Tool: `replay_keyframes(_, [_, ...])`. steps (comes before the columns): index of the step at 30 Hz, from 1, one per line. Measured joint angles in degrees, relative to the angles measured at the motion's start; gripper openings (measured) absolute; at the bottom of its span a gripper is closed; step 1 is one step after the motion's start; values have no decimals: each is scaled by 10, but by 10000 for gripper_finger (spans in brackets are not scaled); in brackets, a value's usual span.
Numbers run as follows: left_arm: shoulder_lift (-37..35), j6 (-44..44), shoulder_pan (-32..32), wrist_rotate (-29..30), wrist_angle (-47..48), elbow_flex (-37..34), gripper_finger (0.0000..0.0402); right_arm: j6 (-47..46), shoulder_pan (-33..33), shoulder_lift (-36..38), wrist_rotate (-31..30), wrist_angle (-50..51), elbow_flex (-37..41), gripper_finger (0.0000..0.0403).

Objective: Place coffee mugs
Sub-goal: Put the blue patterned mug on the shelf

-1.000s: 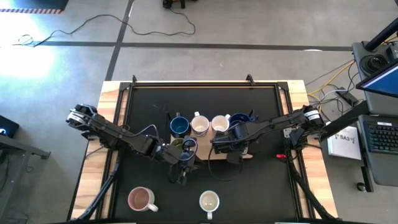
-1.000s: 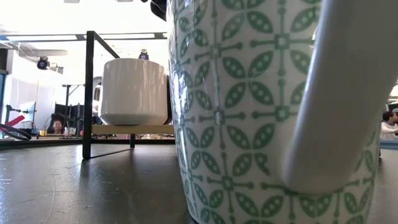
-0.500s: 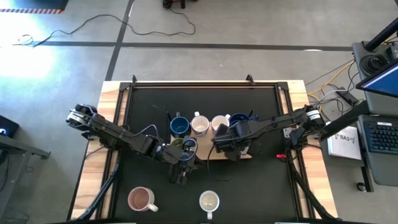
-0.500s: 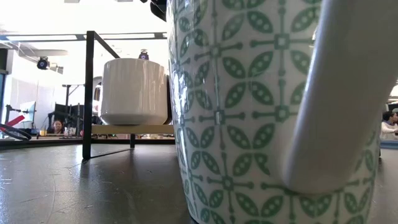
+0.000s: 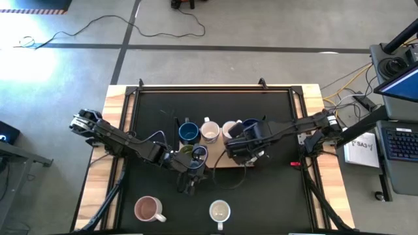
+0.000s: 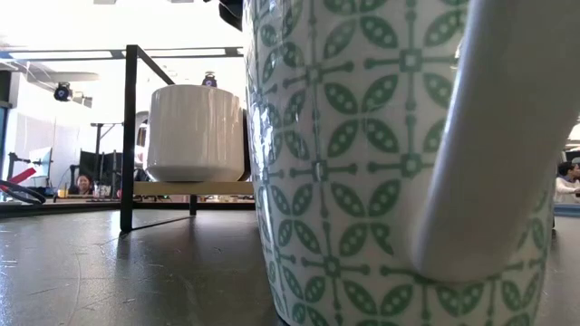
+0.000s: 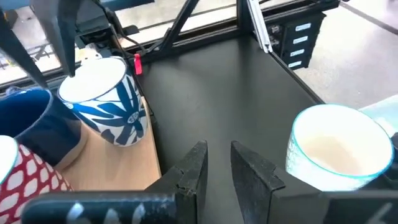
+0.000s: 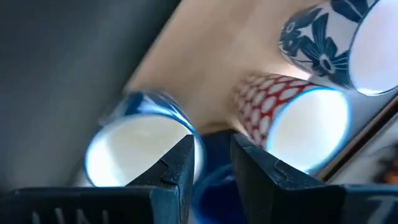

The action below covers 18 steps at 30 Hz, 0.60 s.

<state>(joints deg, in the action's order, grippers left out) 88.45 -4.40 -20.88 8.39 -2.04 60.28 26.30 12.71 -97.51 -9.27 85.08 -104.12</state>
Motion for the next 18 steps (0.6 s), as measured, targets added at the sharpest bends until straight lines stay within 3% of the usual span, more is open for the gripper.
replay_keyframes(9, [-10,-4,0,-15,20,-1,53,-354,27,0,83,1,0,93])
replay_keyframes(18, [-12,-21,1,-63,34,-1,53,-471,79,-1,78,-34,12,93])
